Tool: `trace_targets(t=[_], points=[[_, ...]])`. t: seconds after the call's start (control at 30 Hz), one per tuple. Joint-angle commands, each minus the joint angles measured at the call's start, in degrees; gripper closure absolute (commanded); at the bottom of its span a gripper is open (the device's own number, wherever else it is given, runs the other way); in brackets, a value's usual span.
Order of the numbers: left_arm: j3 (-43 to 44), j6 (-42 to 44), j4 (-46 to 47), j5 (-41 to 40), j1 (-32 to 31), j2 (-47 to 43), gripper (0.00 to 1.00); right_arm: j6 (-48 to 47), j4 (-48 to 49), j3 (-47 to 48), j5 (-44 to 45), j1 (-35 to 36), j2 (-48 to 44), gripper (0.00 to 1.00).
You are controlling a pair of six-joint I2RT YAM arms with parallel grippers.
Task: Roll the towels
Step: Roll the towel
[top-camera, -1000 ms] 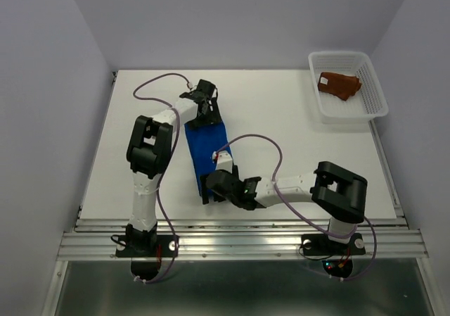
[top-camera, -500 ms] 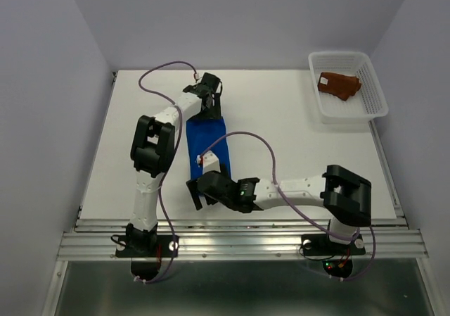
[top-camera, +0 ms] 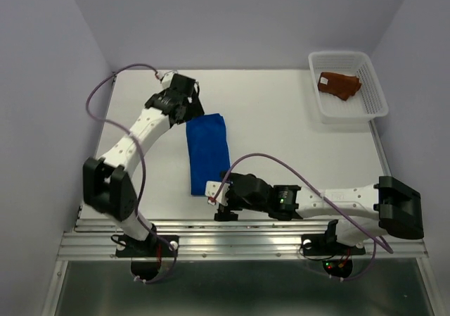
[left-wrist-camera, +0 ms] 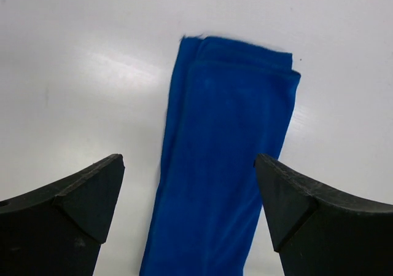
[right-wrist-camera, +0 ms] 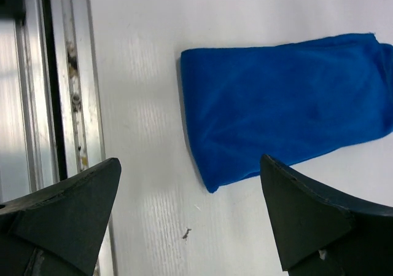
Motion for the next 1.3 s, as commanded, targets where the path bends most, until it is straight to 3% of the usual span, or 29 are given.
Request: trace_targets(t=[0.0,0.07,0.13,0.23,0.47,0.57,0.67,0.7,0.8,1.0,1.07,1.1,1.13,1.23,1.27], points=[[-21.97,-13.48,0.8,1.83,0.61,-16.18,0.01,-13.82,0.06,-1.53,-5.7,-0.77,-1.31,0.0],[-33.58,-14.9,2.74,4.12,0.61,-24.53,0.01,-14.97,-1.87,-1.27,-9.81,-1.57,-0.96,0.0],[-43.83,-15.95,6.23,11.31,0.44,-31.04,0.01,-15.94,-2.84,-0.92,-13.07,-2.71,0.44,0.0],[-53.53,-17.62,12.04,21.14,-0.61,-37.01,0.01,-16.38,-3.45,0.66,-14.49,-4.82,4.03,0.0],[-61.56,-20.61,17.41,26.8,-3.69,-40.99,0.02,-17.35,-7.85,7.16,-18.45,-10.35,13.09,0.0],[-63.32,-21.76,19.35,27.95,-4.14,-40.91,0.09,-17.08,-7.94,9.54,-19.15,-10.89,15.73,0.0],[-64.29,-22.11,19.35,27.95,-4.22,-40.03,0.3,-17.0,-8.38,10.68,-20.64,-11.42,17.32,0.02],[-64.55,-22.11,19.36,27.78,-4.22,-40.03,0.43,-16.82,-8.47,10.69,-21.6,-11.42,18.02,0.03],[-65.08,-22.63,17.78,25.94,-4.22,-39.59,0.62,-16.12,-8.38,10.95,-23.63,-11.94,18.99,0.05],[-66.13,-22.37,15.66,24.35,-4.22,-38.18,0.76,-14.97,-8.29,11.56,-23.89,-12.47,20.75,0.11],[-66.23,-22.37,15.93,24.79,-4.22,-37.57,0.88,-14.36,-8.29,11.83,-23.81,-12.47,21.62,0.15],[-66.05,-22.2,15.67,25.14,-4.22,-37.3,1.0,-13.84,-8.29,11.92,-23.46,-12.47,21.89,0.16],[-65.61,-22.11,14.97,25.31,-4.22,-37.13,1.0,-13.66,-8.29,12.18,-22.93,-12.47,22.41,0.19],[-64.65,-22.2,13.3,25.14,-4.22,-37.82,1.0,-12.87,-8.12,12.27,-22.14,-12.47,23.12,0.35],[-63.86,-22.11,12.86,25.05,-4.22,-38.18,1.0,-12.52,-8.2,12.62,-21.44,-12.47,23.38,0.48]])
